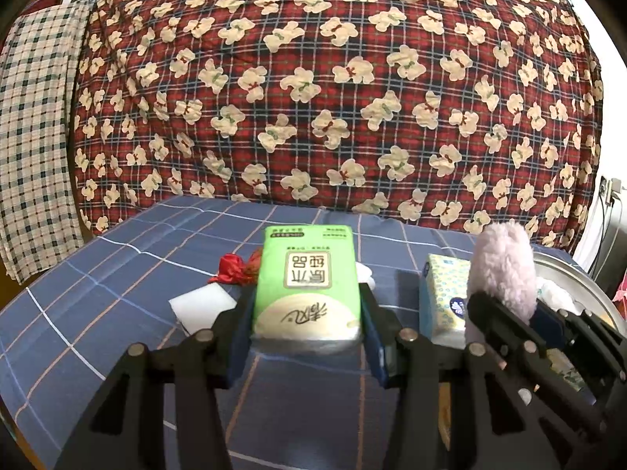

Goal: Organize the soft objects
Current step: 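Lift the green pack with the left gripper while the right carries the pink ball toward the tin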

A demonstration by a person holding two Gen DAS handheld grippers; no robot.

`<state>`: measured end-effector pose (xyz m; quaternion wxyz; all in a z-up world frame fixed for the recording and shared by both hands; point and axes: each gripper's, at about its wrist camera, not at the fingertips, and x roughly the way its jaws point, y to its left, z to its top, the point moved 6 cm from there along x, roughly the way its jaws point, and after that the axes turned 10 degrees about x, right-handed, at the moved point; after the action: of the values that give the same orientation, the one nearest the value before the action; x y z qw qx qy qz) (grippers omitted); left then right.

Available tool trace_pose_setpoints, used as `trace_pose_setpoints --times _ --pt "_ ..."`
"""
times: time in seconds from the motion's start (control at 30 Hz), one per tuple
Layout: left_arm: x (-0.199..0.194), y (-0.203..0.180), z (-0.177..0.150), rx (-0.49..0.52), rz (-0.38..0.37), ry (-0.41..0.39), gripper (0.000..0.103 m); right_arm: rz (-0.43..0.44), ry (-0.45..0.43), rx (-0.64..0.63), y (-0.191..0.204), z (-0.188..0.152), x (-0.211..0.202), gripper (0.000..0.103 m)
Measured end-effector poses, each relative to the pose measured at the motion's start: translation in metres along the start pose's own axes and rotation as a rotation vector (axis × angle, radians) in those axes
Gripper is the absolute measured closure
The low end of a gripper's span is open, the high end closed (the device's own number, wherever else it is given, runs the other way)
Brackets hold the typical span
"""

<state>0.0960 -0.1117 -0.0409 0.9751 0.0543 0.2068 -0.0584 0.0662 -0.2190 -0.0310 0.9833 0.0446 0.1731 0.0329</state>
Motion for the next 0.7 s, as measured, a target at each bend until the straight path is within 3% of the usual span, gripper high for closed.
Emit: trace_pose_setpoints --times 0.47,0.7 --pt "-0.003 -0.014 0.001 0.017 -0.005 -0.009 0.055 -0.002 -0.018 0.012 -0.011 0.001 -0.006 0.079" --pt "-0.006 -0.027 0.003 0.030 -0.050 0.019 0.055 -0.024 -0.037 -0.004 -0.020 0.001 -0.016 0.079"
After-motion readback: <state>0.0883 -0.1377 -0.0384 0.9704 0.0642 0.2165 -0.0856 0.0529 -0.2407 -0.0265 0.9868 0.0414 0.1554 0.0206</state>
